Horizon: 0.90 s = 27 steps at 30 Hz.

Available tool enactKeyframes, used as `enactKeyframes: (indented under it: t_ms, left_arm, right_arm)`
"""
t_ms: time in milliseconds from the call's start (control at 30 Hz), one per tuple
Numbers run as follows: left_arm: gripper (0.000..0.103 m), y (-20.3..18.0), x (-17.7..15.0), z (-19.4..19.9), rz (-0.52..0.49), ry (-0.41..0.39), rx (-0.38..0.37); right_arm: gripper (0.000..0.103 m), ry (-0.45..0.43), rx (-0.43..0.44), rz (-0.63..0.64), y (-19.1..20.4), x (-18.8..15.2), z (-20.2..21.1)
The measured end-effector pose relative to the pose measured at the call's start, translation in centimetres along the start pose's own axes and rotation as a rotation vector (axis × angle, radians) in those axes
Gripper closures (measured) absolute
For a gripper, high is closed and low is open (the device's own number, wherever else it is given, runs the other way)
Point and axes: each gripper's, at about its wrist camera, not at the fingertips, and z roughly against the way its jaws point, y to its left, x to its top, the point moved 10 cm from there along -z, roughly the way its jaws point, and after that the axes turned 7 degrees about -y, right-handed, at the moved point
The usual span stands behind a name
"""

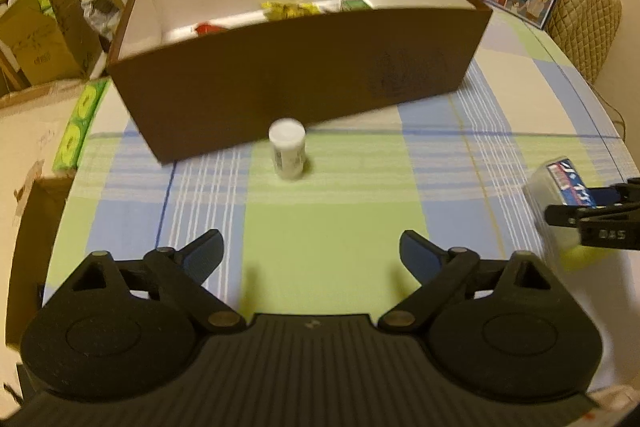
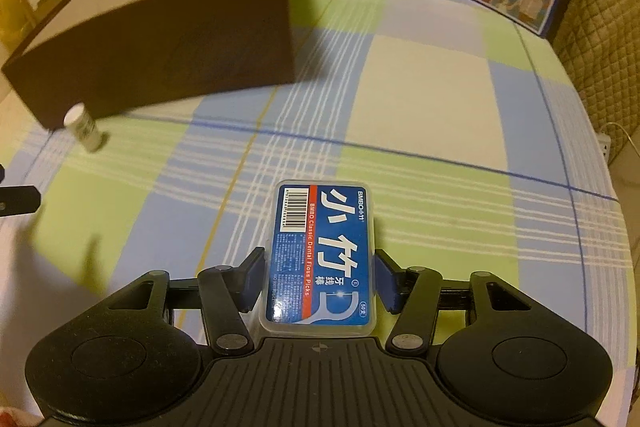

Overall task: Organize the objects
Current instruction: 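Grasp the blue-and-white floss case with the right gripper, then grasp the white pill bottle with the left gripper while the right holds the floss case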

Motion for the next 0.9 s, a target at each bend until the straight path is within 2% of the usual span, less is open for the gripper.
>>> enactKeyframes:
  t_ms: [333, 767, 800, 833, 900]
  left_arm:
    - [0.034, 1.4, 3.3, -3.6, -0.003, -0.066, 0.004]
    - [0.069, 1.5, 4.7, -7.3, -0.045, -0.039, -0.012]
    - [0.077, 1.4, 4.8, -7.4, -0.052, -0.037, -0.012]
    - [0.080, 1.4, 4.7, -7.5, -0.057, -0.035, -0.013]
    - [0.080, 1.3, 4.7, -7.5, -0.062, -0.036, -0.020]
  right_arm:
    - [0.050, -0.023, -0.019, -0.059, -1.7, 1.6, 0.7]
    - [0.050, -0.022, -0.043, -0.098, -3.2, 2.2, 0.6]
    - [0.050, -0.022, -0.042, -0.098, -3.2, 2.2, 0.6]
    - [0.050, -0.023, -0.041, -0.099, -3.2, 2.3, 0.6]
    - [0.050, -0.026, -0.039, -0.097, -3.1, 2.5, 0.5]
